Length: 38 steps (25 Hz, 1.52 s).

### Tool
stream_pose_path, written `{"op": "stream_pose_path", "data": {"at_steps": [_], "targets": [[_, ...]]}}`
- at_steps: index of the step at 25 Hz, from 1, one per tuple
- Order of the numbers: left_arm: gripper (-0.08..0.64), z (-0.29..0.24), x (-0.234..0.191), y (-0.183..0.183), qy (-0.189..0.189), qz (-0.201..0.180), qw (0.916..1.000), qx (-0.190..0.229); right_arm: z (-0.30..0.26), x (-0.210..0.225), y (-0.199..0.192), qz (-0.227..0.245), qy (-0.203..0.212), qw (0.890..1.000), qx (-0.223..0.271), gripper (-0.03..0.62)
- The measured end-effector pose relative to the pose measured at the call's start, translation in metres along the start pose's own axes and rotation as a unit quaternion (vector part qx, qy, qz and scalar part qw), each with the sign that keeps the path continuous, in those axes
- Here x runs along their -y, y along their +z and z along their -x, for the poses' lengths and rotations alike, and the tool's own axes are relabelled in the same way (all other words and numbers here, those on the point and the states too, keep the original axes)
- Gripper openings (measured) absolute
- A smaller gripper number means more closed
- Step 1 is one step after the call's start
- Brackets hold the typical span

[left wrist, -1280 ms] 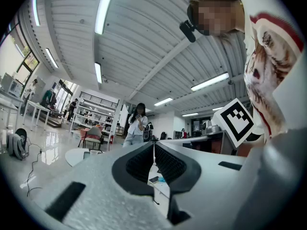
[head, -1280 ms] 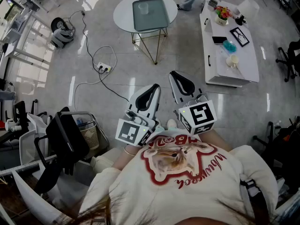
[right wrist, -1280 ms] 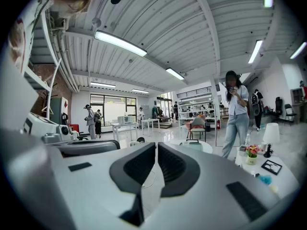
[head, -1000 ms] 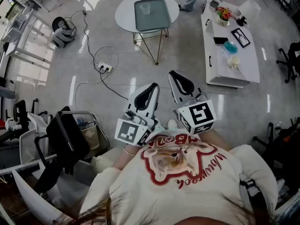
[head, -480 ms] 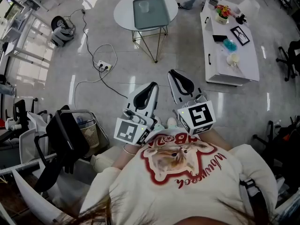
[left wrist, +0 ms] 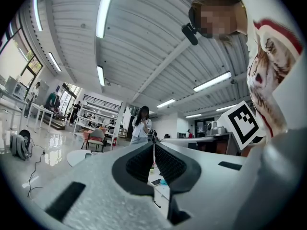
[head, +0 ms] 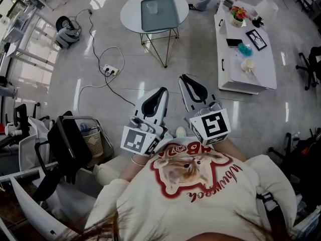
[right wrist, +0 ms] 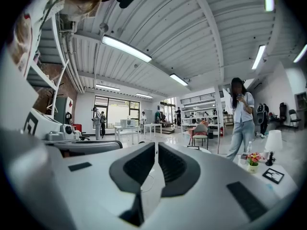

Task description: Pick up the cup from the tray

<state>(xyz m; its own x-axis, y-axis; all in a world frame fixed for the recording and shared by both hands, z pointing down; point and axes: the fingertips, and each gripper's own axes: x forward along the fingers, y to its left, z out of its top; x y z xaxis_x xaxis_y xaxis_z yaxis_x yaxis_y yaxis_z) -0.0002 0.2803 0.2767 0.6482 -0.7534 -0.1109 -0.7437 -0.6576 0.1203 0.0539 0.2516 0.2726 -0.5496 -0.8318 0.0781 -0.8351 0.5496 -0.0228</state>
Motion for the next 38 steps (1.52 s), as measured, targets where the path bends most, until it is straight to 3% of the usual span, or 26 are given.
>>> {"op": "stream_pose_path", "data": {"at_steps": [6,15,24,38], "targets": [[0.015,0.003,0.013,-0.006,0.013,-0.003,0.9999,-0.003,0.009,0.008,-0.005,-0.006,0.012,1.000,-0.002,0.041],[0.015,0.001,0.001,-0.009,0.029,0.007,0.9995,-0.006,-0.007,0.009,-0.008,-0.009,0.026,1.000,-0.006,0.041],[0.015,-0.035,-0.037,-0.014,0.010,0.010,0.9999,-0.003,-0.046,0.030,-0.006,-0.004,0.008,1.000,-0.006,0.041],[0.015,-0.113,-0.141,0.001,-0.016,0.000,0.9999,0.000,-0.160,0.076,0.009,-0.007,-0.017,1.000,0.004,0.041]]}}
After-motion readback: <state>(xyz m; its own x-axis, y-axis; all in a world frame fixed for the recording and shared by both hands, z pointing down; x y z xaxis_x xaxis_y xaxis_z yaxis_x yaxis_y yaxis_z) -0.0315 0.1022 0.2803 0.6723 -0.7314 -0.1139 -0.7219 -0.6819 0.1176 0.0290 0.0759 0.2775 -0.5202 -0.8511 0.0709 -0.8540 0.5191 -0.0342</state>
